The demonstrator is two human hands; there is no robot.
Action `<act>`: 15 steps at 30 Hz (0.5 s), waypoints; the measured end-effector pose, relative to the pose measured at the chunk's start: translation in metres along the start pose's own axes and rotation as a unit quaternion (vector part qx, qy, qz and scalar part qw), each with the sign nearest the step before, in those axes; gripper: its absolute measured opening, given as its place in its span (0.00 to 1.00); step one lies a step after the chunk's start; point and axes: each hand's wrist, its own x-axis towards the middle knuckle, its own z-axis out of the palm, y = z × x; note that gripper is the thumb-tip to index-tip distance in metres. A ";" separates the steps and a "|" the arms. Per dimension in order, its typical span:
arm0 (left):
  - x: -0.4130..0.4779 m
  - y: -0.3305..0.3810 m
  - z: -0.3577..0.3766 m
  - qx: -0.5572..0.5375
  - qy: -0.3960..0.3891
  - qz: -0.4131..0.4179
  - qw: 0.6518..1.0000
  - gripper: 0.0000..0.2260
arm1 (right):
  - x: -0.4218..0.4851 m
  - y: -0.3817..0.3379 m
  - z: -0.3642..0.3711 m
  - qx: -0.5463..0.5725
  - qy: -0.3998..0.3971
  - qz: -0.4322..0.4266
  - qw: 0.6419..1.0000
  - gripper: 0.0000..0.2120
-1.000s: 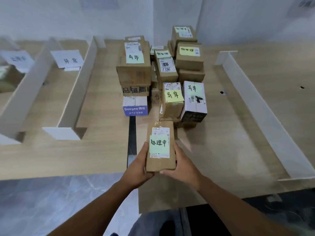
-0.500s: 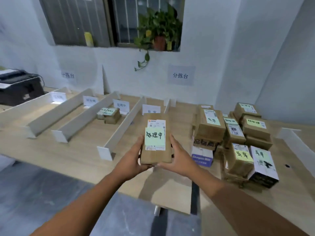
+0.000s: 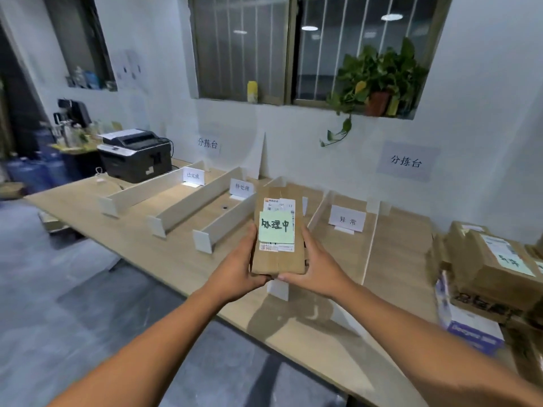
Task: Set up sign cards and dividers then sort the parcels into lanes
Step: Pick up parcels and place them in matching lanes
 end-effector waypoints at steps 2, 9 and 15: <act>0.007 -0.023 -0.010 -0.004 0.005 -0.004 1.000 0.52 | 0.023 0.004 0.018 0.002 -0.008 0.013 1.000 0.61; 0.061 -0.125 -0.028 0.002 -0.019 -0.026 0.999 0.53 | 0.119 0.056 0.077 0.008 -0.013 0.040 0.999 0.59; 0.126 -0.221 -0.055 0.001 -0.047 -0.051 0.998 0.52 | 0.217 0.098 0.142 0.040 -0.030 0.093 0.994 0.64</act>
